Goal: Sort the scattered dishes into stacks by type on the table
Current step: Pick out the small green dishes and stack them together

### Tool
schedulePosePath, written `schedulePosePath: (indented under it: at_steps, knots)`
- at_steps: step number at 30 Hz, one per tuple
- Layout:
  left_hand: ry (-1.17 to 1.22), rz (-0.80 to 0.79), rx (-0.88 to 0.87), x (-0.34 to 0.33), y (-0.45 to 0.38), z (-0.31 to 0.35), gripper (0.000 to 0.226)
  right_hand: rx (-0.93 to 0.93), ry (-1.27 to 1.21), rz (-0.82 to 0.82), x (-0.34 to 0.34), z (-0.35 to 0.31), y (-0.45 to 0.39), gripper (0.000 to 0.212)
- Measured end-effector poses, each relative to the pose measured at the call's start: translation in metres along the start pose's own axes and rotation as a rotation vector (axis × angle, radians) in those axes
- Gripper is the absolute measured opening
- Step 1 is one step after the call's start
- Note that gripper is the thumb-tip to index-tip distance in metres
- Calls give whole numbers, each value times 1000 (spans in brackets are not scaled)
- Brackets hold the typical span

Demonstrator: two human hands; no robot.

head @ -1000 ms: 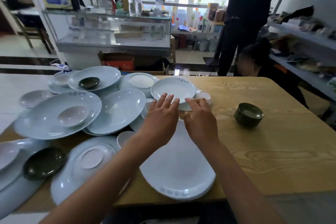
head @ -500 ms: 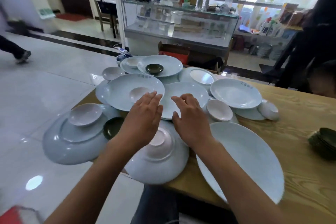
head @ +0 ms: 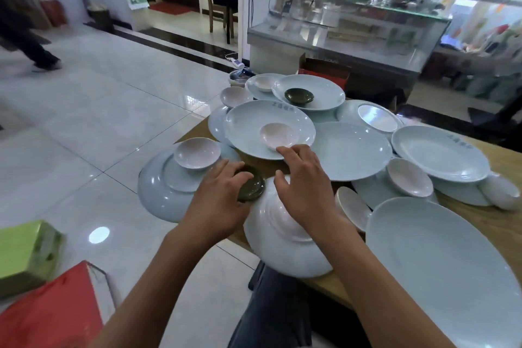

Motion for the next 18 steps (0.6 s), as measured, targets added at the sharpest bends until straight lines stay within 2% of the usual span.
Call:
schedulePosePath:
  at_steps: [8, 14, 16, 18]
  knots:
    - [0, 87, 16, -15, 7, -15, 38, -6, -31, -1, -7, -9, 3, 39]
    - [43, 205, -15, -12, 9, -12, 9, -16, -30, -30, -11, -8, 8, 35]
    - [66, 199, -22, -12, 10, -11, 17, -22, -27, -33, -11, -7, 10, 36]
    - [75, 210, -33, -12, 12, -11, 15, -29, -30, -28, -10, -6, 11, 37]
Point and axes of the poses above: each hand's wrist, its own y-axis away from the middle knuckle, its own x-axis out of the back of the hand, z = x × y, the point moved 5 cm from there along -y, towards the middle knuckle, and after that the axes turned 12 degrees about y, right-handed, at the moved point
